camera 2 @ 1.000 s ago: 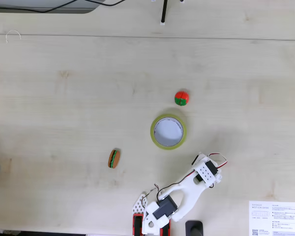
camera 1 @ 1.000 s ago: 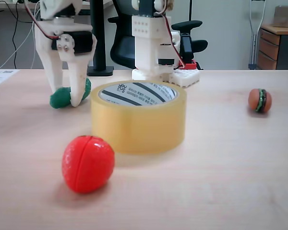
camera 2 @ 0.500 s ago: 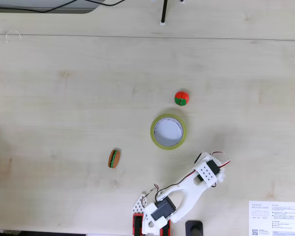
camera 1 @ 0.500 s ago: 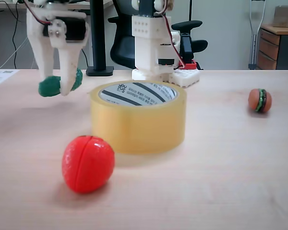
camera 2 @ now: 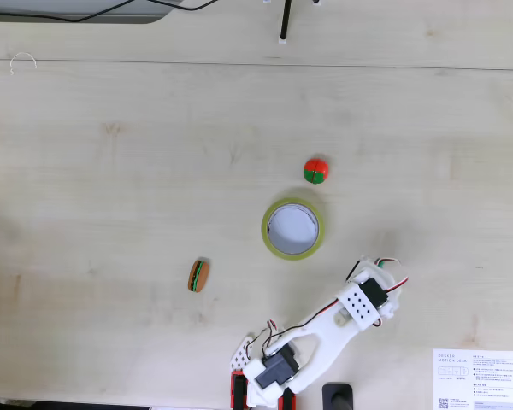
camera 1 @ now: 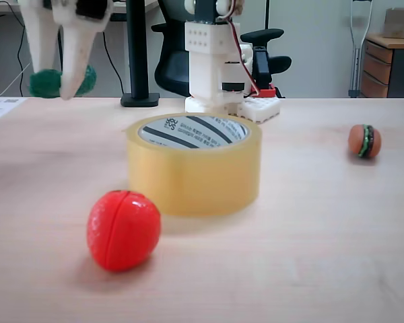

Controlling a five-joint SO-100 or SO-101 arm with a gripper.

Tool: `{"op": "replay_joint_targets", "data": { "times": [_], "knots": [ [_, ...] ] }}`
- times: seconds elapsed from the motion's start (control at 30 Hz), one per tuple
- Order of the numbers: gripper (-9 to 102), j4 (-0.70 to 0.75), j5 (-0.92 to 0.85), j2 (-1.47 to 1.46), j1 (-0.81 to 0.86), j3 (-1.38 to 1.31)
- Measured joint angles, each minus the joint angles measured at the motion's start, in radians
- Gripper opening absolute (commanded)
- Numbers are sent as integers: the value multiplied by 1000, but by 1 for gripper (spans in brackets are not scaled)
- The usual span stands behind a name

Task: Grasp a cucumber and put it in the hole.

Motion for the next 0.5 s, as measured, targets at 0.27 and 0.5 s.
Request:
{"op": "replay_joint_targets", "data": {
  "times": [0.27, 0.5],
  "knots": [
    [0, 67, -2, 74, -72, -52],
    [0, 109, 37, 155, -193, -52]
  ]
}}
